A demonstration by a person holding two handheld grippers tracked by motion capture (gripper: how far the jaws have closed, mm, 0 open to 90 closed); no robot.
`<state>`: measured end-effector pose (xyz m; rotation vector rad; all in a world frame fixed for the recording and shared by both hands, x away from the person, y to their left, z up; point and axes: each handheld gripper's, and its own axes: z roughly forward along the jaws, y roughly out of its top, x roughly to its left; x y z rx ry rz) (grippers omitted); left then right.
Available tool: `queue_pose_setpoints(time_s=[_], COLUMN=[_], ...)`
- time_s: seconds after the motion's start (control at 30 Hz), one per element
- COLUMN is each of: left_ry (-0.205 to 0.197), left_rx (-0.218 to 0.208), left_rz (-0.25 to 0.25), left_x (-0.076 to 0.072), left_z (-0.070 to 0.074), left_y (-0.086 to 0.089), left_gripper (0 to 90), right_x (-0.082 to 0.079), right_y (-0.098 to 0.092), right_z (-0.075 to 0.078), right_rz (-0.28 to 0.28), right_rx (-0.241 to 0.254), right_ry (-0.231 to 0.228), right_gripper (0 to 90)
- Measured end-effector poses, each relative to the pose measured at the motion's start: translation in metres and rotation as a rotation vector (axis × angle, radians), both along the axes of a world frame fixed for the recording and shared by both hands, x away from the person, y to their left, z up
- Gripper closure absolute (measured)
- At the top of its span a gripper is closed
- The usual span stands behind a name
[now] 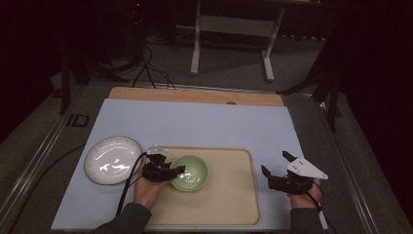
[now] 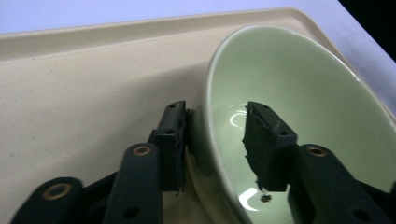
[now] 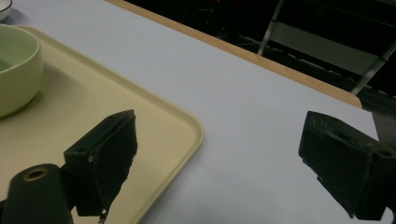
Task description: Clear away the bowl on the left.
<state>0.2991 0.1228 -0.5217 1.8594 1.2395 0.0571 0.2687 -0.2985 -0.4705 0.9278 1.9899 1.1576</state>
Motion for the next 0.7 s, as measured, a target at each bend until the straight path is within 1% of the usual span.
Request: queue_pose_setpoints(time_s=[0.17, 0.23, 0.3, 0.37, 0.4, 0.47, 0.5, 0.53, 0.6, 0.7], left_ry=[-0.019, -0.02, -0.019, -0.031, -0.035, -0.054, -0.054, -0.072, -0.087, -0.112], left_rx=[-0.026, -0.034, -0.037, -0.031, -0.031, -0.009, -0.009, 0.007, 0.012, 0.007], left_rz=[0.011, 0.015, 0.016, 0.027, 0.031, 0.039, 0.039, 0.046, 0.052, 0.06], left_x=[-0.001, -0.002, -0.002, -0.002, -0.003, -0.003, -0.003, -0.003, -0.004, -0.006], left_z=[0.005, 0.008, 0.009, 0.012, 0.013, 0.015, 0.015, 0.017, 0.02, 0.025], left_y=[0.004, 0.007, 0.008, 0.01, 0.01, 0.012, 0.012, 0.014, 0.016, 0.02], left_gripper=[51.7, 49.8, 46.1, 44.4, 42.2, 41.1, 40.4, 40.4, 40.1, 39.3], right_x=[0.0, 0.0, 0.0, 0.0, 0.0, 0.0, 0.0, 0.0, 0.0, 0.0], right_y=[0.0, 0.0, 0.0, 0.0, 0.0, 0.0, 0.0, 0.0, 0.0, -0.001], right_z=[0.0, 0.0, 0.0, 0.0, 0.0, 0.0, 0.0, 0.0, 0.0, 0.0], right_rz=[-0.001, -0.001, 0.0, 0.001, 0.0, 0.001, 0.001, 0.001, 0.001, 0.001], right_rx=[0.003, 0.001, 0.002, 0.002, 0.002, 0.002, 0.002, 0.002, 0.003, 0.005], right_ry=[-0.001, 0.0, 0.0, -0.001, -0.001, -0.002, -0.002, -0.002, -0.002, -0.002], right_gripper=[11.0, 11.0, 11.0, 11.0, 11.0, 11.0, 11.0, 11.0, 11.0, 11.0])
